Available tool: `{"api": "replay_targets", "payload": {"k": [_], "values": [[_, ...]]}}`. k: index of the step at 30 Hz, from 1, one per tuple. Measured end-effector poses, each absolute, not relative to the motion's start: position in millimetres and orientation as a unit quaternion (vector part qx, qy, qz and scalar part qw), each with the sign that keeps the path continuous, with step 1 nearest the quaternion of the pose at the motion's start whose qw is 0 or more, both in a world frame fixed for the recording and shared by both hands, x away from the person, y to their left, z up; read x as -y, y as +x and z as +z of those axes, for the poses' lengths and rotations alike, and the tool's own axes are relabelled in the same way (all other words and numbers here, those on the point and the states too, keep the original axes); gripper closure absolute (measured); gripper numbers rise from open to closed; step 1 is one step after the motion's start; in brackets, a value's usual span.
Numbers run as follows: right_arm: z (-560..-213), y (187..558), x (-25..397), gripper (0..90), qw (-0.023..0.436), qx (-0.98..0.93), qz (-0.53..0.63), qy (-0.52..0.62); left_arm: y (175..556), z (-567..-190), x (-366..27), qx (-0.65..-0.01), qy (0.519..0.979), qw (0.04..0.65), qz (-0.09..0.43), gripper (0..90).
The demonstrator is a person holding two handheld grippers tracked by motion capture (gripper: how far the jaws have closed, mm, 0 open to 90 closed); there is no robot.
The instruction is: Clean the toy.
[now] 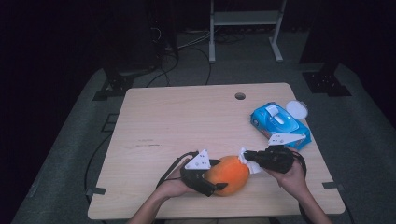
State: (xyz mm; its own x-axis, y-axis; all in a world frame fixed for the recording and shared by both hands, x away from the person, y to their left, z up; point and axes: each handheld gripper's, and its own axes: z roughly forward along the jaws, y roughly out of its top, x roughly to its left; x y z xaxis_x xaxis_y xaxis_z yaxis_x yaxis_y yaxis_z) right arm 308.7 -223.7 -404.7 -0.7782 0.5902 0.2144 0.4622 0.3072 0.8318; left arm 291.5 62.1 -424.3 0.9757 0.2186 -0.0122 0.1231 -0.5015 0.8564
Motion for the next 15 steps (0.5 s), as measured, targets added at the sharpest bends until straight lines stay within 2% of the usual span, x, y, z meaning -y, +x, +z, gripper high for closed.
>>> {"api": "replay_targets", "payload": {"k": [6,15], "values": [[-397.1,299.6,207.1,84.3,0.075,-0.818,0.489,0.294,294.0,-423.2,-67.5,-0.109,0.86,0.497,0.034,17.7],[-409.6,313.1,227.8,84.3,0.054,-0.807,0.486,0.33,294.9,-424.3,-66.4,-0.112,0.86,0.496,0.048,20.4]]}}
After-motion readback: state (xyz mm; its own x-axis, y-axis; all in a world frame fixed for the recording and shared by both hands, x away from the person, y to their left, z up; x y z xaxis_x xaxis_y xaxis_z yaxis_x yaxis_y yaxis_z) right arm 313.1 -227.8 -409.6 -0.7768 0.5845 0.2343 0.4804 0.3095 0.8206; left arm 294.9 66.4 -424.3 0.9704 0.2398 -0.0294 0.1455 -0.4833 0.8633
